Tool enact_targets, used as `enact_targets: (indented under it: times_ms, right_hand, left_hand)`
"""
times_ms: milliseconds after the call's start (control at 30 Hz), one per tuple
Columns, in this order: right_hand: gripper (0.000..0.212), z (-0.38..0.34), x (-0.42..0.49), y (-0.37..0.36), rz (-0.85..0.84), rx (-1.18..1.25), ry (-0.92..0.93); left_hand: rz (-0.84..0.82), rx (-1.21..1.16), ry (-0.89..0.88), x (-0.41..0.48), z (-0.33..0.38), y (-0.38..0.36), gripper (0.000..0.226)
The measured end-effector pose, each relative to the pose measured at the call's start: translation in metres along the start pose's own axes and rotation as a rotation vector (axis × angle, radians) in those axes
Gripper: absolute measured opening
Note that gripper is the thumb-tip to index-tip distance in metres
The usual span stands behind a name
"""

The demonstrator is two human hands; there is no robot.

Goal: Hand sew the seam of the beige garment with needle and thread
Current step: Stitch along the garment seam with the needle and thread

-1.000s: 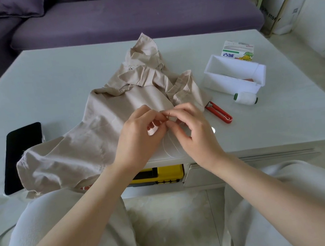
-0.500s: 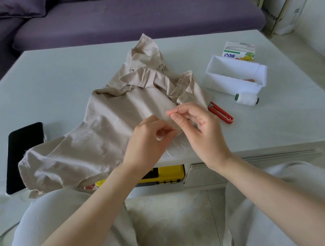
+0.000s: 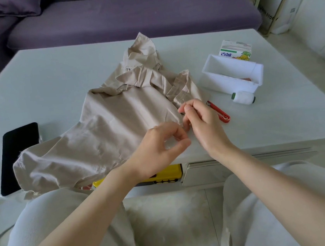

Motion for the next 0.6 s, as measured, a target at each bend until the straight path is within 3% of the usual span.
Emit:
enact_targets:
  times_ms: [167,333,433,600]
  right_hand:
    - [0.025,0.008,-0.001,0.0,-0.143,-0.173,-0.017]
    - [0.025,0.014,-0.004,-0.006,-0.255,-0.349,-0.022]
    - [0.021,0.015,0.0,-0.002,-0.203,-0.383,-0.006]
    - [0.02,0.019,0.011,0.016,0.096,-0.345,-0.007]
  left_hand:
    - [0.02,-0.151,0.105,0.001,0.007,0.015,0.019]
    - [0.129,-0.294,0.06,0.002,0.009,0.03,0.011]
    - [0.136,-0.324,0.04,0.004,0.009,0.033,0.009]
    - [0.21,-0.351,0.112,0.009,-0.003,0.038,0.012]
Point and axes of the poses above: each hand's wrist, its own x-axis towards the middle knuckle, its own y-axis out of the back of the hand, z = x × y, the point moved 3 cm from there along x, towards the middle knuckle, and after that the axes turned 10 degrees about z, right-handed, at the moved point
